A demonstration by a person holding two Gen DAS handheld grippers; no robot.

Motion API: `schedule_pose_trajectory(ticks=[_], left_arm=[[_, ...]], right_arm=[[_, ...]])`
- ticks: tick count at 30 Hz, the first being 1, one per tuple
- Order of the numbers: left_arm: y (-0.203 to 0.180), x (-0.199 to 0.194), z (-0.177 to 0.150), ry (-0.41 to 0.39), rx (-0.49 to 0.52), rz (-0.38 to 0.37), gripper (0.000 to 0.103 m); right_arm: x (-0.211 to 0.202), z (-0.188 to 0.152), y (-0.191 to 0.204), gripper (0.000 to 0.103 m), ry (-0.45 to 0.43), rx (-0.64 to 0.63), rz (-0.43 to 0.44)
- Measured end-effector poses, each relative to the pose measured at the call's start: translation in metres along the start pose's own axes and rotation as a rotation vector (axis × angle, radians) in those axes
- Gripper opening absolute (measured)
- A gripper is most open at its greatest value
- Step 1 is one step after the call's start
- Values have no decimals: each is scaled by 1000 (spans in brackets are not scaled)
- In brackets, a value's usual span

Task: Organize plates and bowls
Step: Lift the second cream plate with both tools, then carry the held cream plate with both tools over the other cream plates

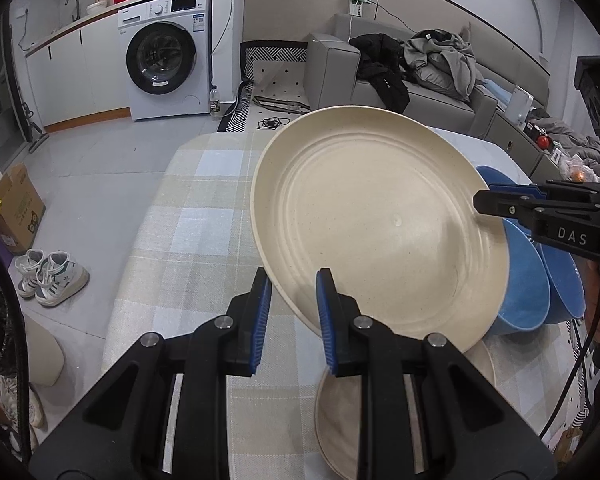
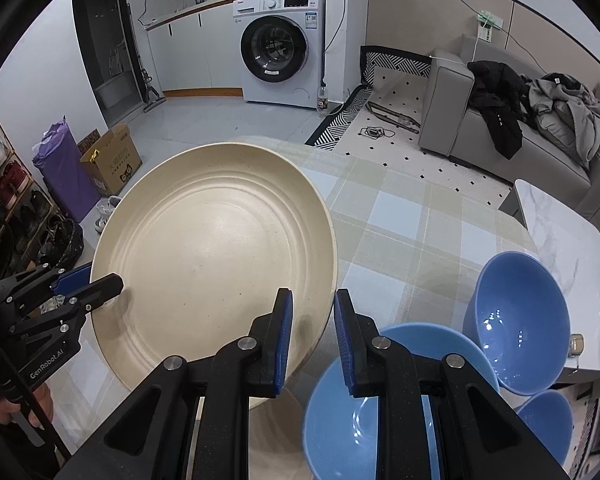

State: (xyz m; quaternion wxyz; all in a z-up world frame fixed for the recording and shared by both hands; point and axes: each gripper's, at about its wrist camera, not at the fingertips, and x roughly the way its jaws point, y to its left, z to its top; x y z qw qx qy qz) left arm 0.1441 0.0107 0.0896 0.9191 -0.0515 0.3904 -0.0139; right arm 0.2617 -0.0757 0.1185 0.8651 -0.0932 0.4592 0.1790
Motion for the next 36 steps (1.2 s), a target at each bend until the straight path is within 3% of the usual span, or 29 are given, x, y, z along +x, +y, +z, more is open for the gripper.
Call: schedule_pose_trajectory(ticks=[25,36], left_arm=[[-25,-70,-39,-51,44,-29,20],[-28,-78,-59,-47,63,-62,20]], right_arm=[[-45,-51,7,22,-69,25,-7],[-55,-81,11,22,-88,54,-8]])
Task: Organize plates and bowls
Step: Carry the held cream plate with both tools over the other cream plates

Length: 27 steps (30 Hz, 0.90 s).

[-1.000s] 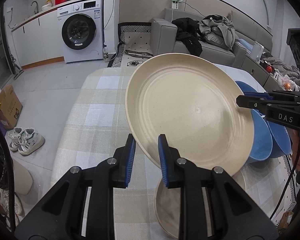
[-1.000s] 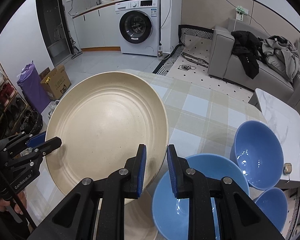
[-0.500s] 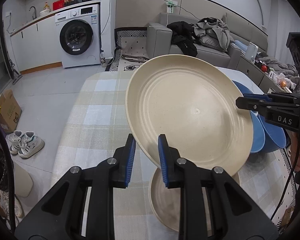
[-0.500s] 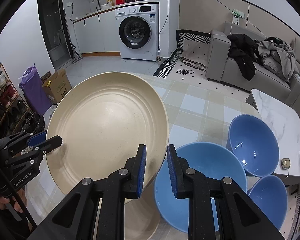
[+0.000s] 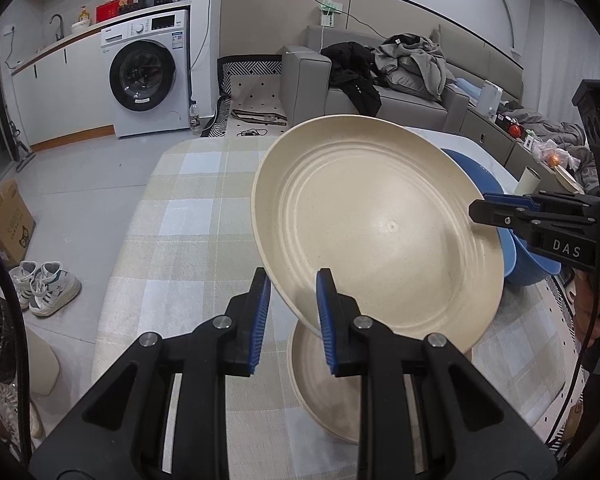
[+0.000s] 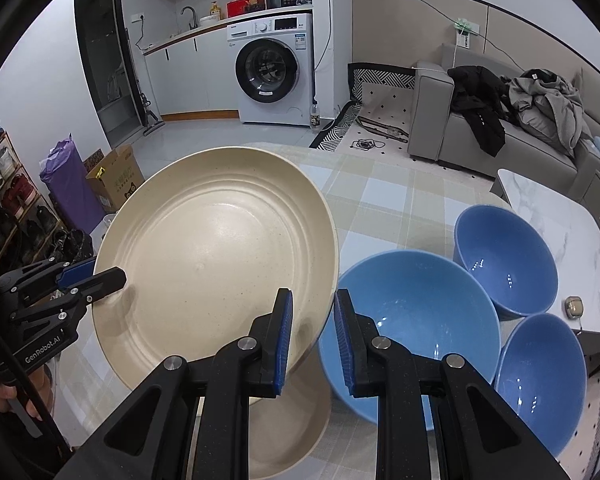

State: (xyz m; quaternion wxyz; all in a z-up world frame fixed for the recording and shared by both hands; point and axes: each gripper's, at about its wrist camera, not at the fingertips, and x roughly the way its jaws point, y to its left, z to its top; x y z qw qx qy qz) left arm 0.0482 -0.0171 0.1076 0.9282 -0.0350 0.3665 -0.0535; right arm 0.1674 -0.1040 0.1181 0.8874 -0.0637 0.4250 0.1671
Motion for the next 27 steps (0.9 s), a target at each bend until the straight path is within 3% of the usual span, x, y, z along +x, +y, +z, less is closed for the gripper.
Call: schedule_pose_trajectory(ticks=[27], left_arm=[[-7,36,-33,61,45,-3,20]], right_arm=[[-8,-69,0,23,-87,85,25]])
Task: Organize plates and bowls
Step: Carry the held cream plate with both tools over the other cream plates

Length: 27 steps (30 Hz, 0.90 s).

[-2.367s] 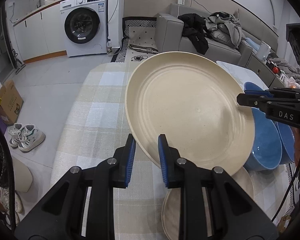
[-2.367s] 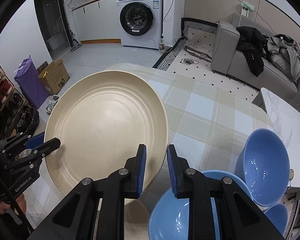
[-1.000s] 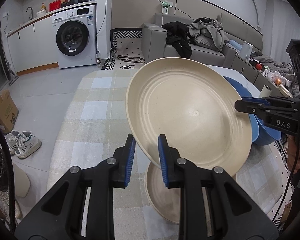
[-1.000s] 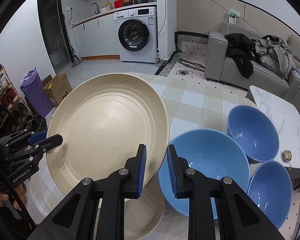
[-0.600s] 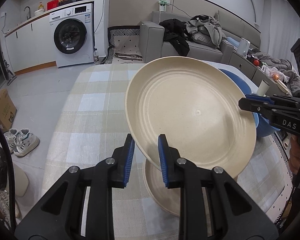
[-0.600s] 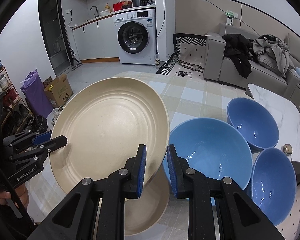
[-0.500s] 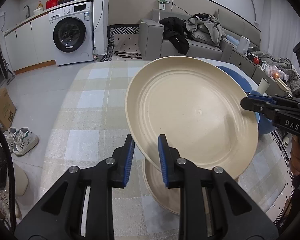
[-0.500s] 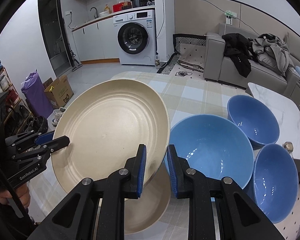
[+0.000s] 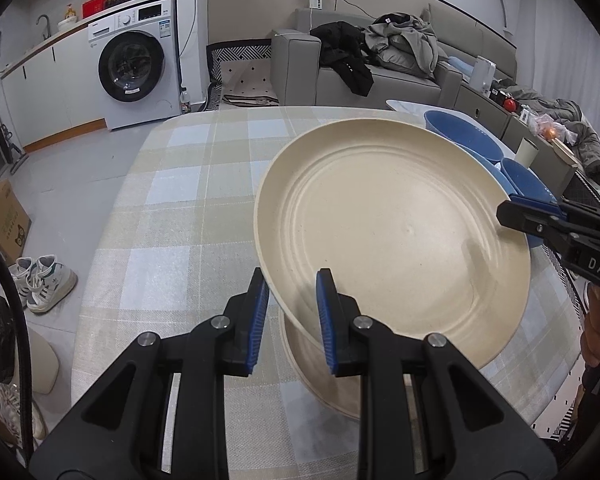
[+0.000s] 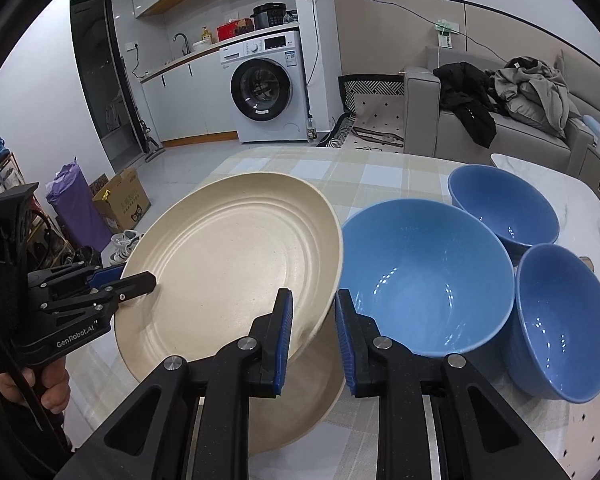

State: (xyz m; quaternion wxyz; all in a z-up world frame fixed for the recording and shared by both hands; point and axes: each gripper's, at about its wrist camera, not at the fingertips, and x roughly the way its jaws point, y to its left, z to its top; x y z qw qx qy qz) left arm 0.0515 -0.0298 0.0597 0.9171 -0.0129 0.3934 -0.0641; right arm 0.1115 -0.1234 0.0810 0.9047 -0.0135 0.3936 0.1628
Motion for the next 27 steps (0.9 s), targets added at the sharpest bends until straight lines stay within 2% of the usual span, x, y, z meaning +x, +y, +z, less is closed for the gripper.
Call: schedule_pose_trajectory(ticks=[27], left_arm=[[2,24,-27,44,43,2,20]], right_arm=[[4,-47,-4,23,-6,30,12]])
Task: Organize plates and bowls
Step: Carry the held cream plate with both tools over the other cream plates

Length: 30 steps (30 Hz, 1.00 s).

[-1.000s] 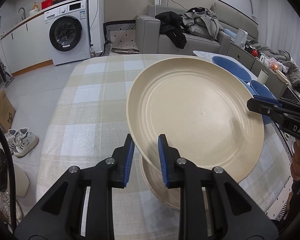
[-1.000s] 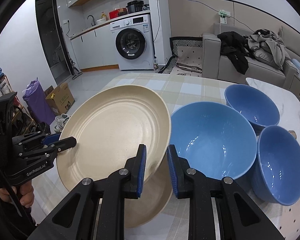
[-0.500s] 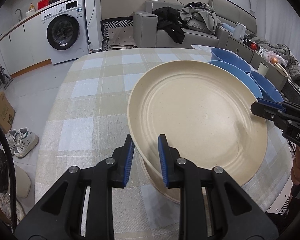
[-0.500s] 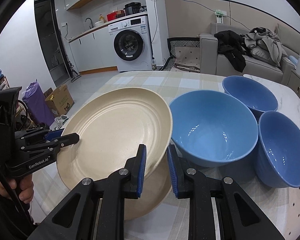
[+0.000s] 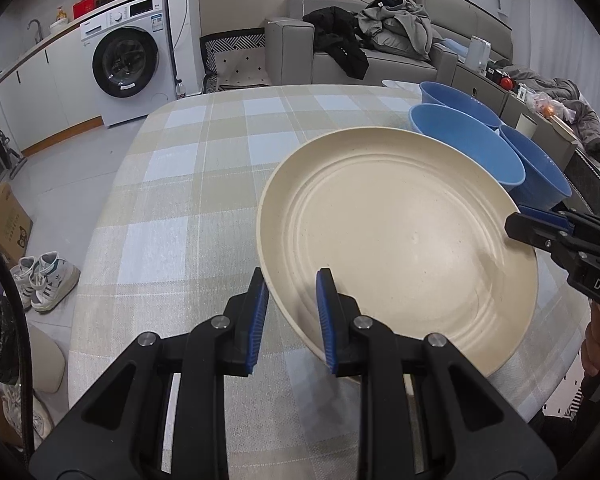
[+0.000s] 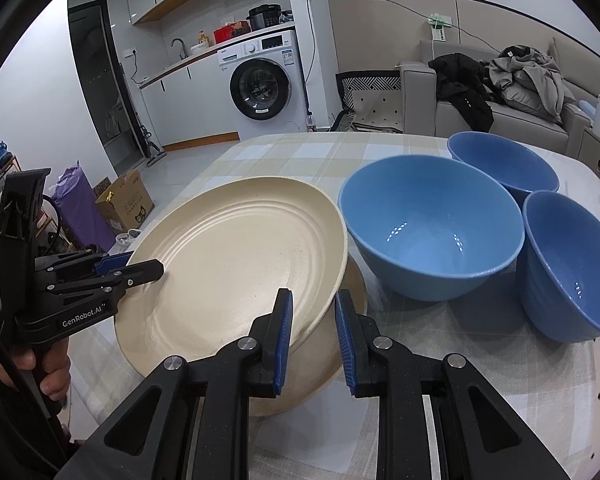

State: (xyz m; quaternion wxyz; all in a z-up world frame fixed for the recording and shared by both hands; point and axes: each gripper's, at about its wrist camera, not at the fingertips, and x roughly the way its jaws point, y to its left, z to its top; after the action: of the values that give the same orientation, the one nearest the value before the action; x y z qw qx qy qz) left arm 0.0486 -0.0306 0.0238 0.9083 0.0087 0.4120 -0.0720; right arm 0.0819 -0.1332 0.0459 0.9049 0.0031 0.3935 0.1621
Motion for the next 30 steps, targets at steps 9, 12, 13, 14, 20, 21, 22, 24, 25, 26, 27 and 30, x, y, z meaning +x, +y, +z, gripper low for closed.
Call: schedule_pose_trajectory(ticks=[9,12,13,14,20,21,22,24,25,26,27,30], left_arm=[[2,8,-3,14,13,8,20],[-1,12,-4,20,25,19,20],[-3,12,-5,21,31,26,20],[-4,14,-5,21,35,31,20],[-8,22,-9,37,44,35,20],[-9,23,-9,39,46,35,20],[-9,24,-10,40,49,37,20],[-11,26,-10,41,56,38,20],[-11,27,-10,42,59,41,20],[-11,28,-11,44,61,43,20],[-12,30,-11,46,64,47,21],[-13,34,-13,53,71,51,21]], right_arm=[[4,-11,3,23,11,-20,-8],[8,-14,3,23,25,-20,-5],[11,-16,2,23,33,-20,-4],[13,-17,1,23,39,-18,-4],[20,-21,-4,23,56,-14,-14],[20,-22,-4,23,58,-17,-18],[21,-23,-4,23,59,-18,-23],[23,-25,-3,23,62,-21,-27],[24,-25,-4,23,63,-24,-35],[25,-26,-2,23,63,-29,-42],[26,-26,-1,23,64,-34,-47],[28,-27,0,23,68,-42,-58]])
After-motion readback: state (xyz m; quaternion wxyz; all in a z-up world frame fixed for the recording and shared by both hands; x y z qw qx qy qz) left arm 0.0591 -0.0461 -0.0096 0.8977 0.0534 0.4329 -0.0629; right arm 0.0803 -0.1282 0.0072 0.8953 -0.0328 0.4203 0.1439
